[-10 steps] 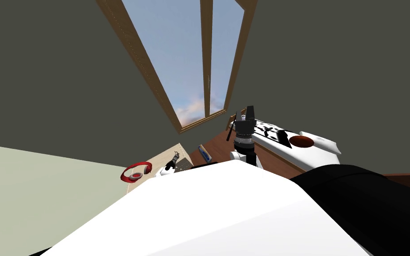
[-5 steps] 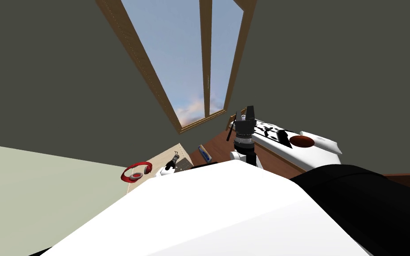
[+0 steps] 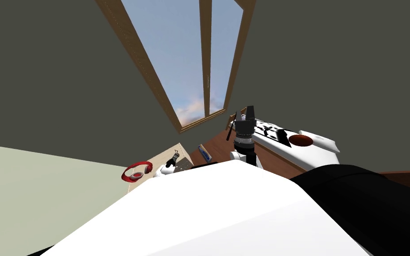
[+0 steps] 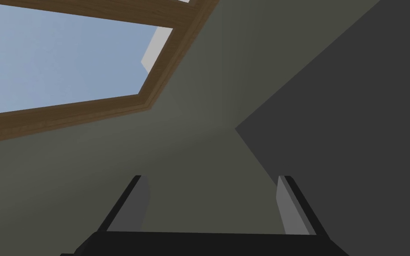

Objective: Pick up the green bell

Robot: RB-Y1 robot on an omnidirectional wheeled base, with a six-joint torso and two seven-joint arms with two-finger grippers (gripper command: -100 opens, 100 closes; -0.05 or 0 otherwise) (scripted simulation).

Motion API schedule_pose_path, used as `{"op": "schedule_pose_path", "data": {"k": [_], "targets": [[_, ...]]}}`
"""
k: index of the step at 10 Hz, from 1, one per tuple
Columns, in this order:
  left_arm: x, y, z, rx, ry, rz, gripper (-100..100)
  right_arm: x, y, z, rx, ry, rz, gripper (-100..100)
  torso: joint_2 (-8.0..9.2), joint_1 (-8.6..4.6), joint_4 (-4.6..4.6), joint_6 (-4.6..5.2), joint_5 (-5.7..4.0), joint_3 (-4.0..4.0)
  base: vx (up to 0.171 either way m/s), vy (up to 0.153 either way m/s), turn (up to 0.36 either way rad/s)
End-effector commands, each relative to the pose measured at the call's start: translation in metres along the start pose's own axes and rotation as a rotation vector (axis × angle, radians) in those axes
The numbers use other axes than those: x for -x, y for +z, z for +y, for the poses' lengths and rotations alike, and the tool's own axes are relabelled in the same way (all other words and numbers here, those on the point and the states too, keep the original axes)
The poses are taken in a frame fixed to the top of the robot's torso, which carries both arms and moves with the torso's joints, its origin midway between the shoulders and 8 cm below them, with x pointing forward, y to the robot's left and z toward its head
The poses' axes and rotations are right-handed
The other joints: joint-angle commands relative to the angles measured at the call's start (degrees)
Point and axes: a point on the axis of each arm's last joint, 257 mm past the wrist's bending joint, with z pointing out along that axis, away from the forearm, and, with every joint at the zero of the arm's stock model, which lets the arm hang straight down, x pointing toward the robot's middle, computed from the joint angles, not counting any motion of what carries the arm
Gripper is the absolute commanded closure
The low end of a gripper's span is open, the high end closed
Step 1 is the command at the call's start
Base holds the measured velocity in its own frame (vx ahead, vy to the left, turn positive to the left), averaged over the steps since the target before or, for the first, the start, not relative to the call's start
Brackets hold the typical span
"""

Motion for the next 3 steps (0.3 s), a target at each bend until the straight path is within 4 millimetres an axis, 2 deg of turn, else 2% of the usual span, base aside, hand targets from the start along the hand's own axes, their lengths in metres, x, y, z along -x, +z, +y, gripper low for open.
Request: {"op": "schedule_pose_path", "data": {"k": [1, 2, 3], "targets": [[0.0034, 0.0021, -0.0061, 0.006, -0.004, -0.001, 100, 0.0, 0.0, 0.0, 0.0, 0.0, 0.0, 0, 0.0, 0.0, 0.0, 0.0, 0.0, 0.0, -0.079, 0.011, -0.022], [0.0031, 0.0016, -0.0044, 0.002, -0.002, -0.001, 100, 0.0, 0.0, 0.0, 0.0, 0.0, 0.0, 0, 0.08, -0.02, 0.02, 0.0, -0.01, 0.05, -0.035, 0.005, -0.008], [0.0034, 0.0018, -0.0045, 0.004, -0.002, -0.001, 0, 0.0, 0.0, 0.0, 0.0, 0.0, 0.0, 0, -0.01, -0.04, 0.0, -0.01, -0.01, 0.0, -0.006, 0.001, 0.003]]}}
